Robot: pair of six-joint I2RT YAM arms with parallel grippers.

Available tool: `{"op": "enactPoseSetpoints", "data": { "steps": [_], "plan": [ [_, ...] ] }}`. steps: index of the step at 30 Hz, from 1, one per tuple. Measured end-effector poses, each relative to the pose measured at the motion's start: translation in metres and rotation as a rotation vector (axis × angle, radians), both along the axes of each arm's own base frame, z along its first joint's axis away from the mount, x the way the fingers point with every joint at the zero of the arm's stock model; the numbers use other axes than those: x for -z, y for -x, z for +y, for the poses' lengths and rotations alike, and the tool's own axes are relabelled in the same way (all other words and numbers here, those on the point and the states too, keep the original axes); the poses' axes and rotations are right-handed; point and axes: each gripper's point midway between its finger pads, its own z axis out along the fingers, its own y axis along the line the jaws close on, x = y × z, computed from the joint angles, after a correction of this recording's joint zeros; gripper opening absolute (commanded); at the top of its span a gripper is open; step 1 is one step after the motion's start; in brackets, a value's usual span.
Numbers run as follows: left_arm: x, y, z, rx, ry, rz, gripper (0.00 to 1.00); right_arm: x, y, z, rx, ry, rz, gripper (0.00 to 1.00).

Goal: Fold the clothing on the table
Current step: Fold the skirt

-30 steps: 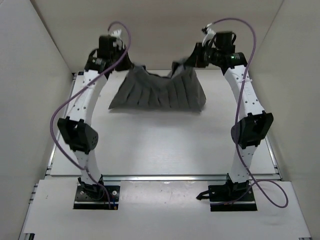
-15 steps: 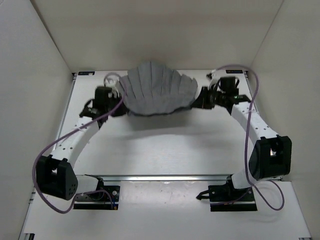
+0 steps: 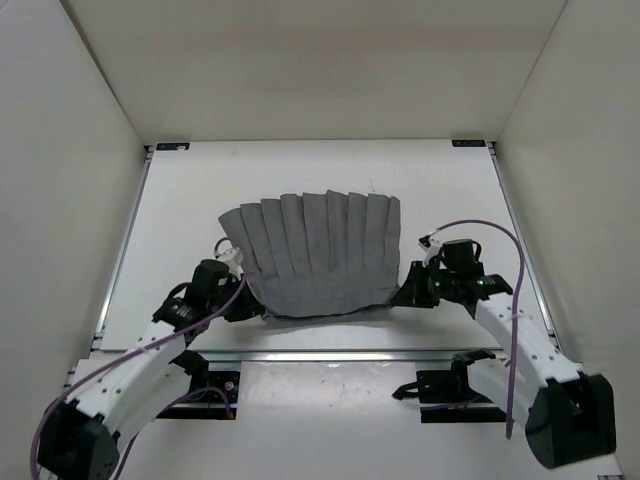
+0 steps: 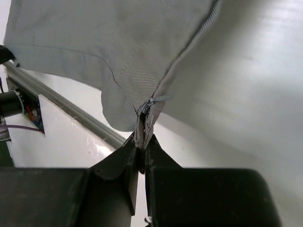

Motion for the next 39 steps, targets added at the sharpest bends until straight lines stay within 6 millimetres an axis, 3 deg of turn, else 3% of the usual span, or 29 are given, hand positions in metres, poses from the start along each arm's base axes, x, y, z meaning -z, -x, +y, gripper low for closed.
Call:
{"op": "enactPoseSetpoints", "data": {
  "steps": [8,12,15,18,23,27,33,35,36,38,39],
  "plan": [
    [-0.055,0.012,0.003,-0.046,0.088,-0.082,0.00,-0.046,0.031,-0.006,0.026,-0.057,-0.070,0.00],
    [-0.098,0.014,0.008,-0.067,0.115,-0.138,0.00,-0.074,0.045,-0.005,0.006,-0.067,-0.109,0.00],
    [-0.140,0.008,0.013,-0.095,0.150,-0.222,0.00,-0.107,0.046,-0.002,-0.016,-0.078,-0.188,0.00],
    [-0.160,-0.003,0.012,-0.099,0.162,-0.266,0.00,-0.125,0.039,-0.002,-0.014,-0.092,-0.243,0.00],
    [-0.141,-0.032,0.006,-0.095,0.104,-0.206,0.00,-0.106,0.011,-0.010,0.045,-0.081,-0.180,0.00],
    [-0.111,-0.067,0.010,-0.127,0.069,-0.145,0.00,-0.090,-0.021,-0.020,0.102,-0.100,-0.134,0.00],
    [-0.066,-0.092,0.011,-0.147,0.047,-0.061,0.03,-0.065,-0.057,-0.016,0.102,-0.110,-0.102,0.01],
    [-0.059,-0.103,0.013,-0.159,0.047,-0.056,0.12,-0.055,-0.069,-0.015,0.105,-0.113,-0.086,0.00],
    [-0.055,-0.108,0.013,-0.161,0.042,-0.051,0.30,-0.051,-0.074,-0.014,0.107,-0.116,-0.077,0.00],
    [-0.048,-0.116,0.013,-0.162,0.032,-0.035,0.31,-0.041,-0.084,-0.013,0.118,-0.116,-0.058,0.00],
    [-0.045,-0.124,0.014,-0.169,0.028,-0.032,0.33,-0.035,-0.089,-0.013,0.124,-0.114,-0.046,0.06]
  ]
}}
